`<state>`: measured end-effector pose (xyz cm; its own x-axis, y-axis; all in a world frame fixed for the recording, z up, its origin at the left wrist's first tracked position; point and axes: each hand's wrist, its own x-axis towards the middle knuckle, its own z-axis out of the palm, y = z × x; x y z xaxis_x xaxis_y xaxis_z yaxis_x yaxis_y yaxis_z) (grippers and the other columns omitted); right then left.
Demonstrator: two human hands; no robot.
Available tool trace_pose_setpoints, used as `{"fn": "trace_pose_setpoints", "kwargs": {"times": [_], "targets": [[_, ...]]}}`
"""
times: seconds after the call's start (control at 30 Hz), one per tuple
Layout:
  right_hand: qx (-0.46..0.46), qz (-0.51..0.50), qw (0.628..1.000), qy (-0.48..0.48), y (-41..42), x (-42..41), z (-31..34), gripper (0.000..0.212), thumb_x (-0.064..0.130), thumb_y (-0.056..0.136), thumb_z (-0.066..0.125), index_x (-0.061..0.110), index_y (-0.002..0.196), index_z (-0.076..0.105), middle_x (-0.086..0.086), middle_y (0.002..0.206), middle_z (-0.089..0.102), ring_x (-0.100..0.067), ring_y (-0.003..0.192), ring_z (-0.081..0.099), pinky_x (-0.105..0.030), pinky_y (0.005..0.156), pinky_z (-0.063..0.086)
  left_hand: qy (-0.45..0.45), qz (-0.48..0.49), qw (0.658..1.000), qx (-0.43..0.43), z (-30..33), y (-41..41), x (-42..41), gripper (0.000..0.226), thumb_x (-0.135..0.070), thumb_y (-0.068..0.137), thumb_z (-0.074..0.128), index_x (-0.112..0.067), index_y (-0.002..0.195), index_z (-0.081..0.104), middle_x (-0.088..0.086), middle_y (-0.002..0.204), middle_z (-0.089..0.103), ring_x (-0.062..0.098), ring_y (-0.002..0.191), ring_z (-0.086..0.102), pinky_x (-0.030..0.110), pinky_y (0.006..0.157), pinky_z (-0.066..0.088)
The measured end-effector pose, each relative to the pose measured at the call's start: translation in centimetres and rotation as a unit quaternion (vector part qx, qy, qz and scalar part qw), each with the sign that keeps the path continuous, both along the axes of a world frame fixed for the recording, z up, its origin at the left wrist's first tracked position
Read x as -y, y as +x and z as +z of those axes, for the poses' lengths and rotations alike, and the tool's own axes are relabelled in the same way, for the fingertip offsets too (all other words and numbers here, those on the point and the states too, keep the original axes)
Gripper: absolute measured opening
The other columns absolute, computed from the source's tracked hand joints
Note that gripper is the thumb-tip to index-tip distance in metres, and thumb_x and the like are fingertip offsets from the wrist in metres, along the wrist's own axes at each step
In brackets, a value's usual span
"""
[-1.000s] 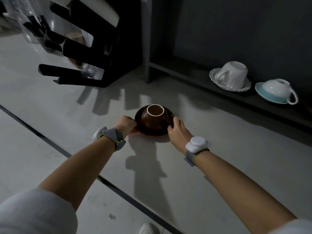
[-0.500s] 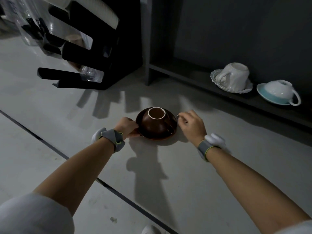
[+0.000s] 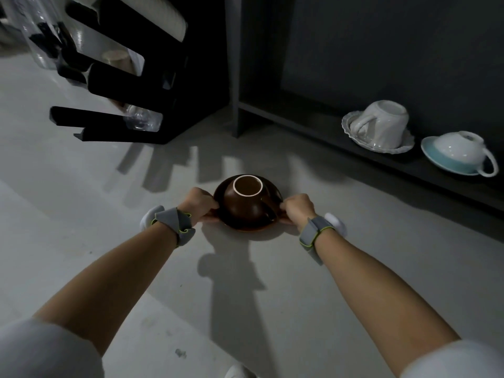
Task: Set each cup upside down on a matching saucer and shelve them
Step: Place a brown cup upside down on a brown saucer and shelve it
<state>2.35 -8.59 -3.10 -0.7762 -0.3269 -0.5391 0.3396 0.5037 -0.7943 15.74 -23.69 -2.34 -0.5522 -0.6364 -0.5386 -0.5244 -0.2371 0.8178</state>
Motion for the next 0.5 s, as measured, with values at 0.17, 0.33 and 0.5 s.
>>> {"fn": "trace_pose_setpoints", "kwargs": {"times": [0.17,0.33,0.5], "targets": [[-0.013,0.012,1.0,0.018,-0.4,-0.1,0.6,0.027,-0.009,0.082,0.055,-0.013,0.108,0.063,-0.028,0.118,0.062,-0.045,0.104,0.062,-0.042,0.073,0.057,-0.036,0.002,0.999,0.038,0.3,-0.3,-0.5,0.023,0.015,0.084,0.046,0.001,0.066,0.05,0.022,0.08,0.057,0.032,0.061,0.057,0.042,0.06,0.059],[-0.032,0.02,0.999,-0.008,-2.1,-0.5,2.8,0.016,-0.008,0.083,0.053,-0.008,0.096,0.063,-0.026,0.11,0.061,-0.045,0.103,0.061,-0.039,0.069,0.056,-0.05,0.013,0.999,0.015,3.3,-1.4,-1.5,0.019,0.014,0.086,0.044,0.004,0.072,0.051,0.035,0.107,0.059,0.048,0.098,0.063,0.042,0.078,0.056],[-0.046,0.018,0.998,-0.045,-4.0,-0.6,5.8,0.027,-0.009,0.082,0.053,0.002,0.057,0.051,-0.014,0.071,0.058,-0.032,0.085,0.064,-0.032,0.052,0.057,-0.089,0.022,0.996,-0.004,6.4,-3.3,-1.4,0.012,0.011,0.084,0.048,0.005,0.079,0.057,0.032,0.11,0.064,0.042,0.104,0.064,0.042,0.087,0.054]]}}
